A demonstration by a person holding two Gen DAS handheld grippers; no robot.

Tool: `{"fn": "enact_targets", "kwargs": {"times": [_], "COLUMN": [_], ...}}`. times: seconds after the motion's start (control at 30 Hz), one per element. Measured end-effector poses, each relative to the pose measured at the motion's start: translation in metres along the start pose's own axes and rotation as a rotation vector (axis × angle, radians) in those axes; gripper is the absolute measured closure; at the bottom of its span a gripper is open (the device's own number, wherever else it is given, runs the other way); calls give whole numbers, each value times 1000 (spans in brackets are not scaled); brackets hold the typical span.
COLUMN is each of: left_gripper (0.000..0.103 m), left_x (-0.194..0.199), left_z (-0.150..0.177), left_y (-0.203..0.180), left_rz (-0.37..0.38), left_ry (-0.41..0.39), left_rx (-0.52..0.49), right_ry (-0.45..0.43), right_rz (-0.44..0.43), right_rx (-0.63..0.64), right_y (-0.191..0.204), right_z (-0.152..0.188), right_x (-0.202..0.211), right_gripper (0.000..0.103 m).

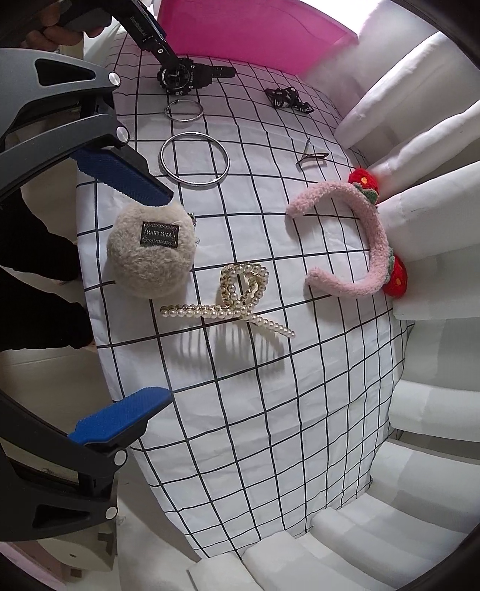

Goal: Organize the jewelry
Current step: 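Grasp the black wristwatch with the left tool while the right tool grasps the beige fluffy pouch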

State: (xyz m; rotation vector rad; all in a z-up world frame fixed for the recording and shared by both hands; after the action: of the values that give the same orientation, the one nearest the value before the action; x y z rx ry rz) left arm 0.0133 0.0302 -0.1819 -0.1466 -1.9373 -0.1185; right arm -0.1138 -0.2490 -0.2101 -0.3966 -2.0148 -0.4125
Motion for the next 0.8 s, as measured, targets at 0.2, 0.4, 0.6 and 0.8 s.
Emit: {"fn": "enact_targets", "kwargs": {"times": [0.2,0.4,0.6,0.8], "left_gripper": [6,6,6,6], "left_x": [-9,-18,-25,-32], "left_z": [2,1,0,1], "left_y": [0,0,-2,-4], "left_rz": [-10,-14,-18,-14], "left_ry": [1,8,8,12], "left_rx": [-6,-2,-4,-3], "right_ry": [37,78,87,104], "right_rz": [-12,-1,-16,-25], "right_rx": [30,50,56,83], "right_y": [9,15,21,32], "right_z": [4,12,15,17], "right_x": [-17,-30,-32,-41], "right_gripper": [9,9,10,10]}}
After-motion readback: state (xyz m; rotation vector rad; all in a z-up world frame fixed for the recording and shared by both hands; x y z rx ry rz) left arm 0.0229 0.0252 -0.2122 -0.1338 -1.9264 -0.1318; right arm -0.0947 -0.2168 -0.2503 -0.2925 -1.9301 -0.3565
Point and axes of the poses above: each gripper's, at about its wrist camera, not at the fingertips, and x roughly against the way its jaws point, y to its left, z to its underside, the point moved 4 cm from there along -x, roughly the way its jaws point, and after that the axes turned 1 degree about z, right-handed, at the moved point
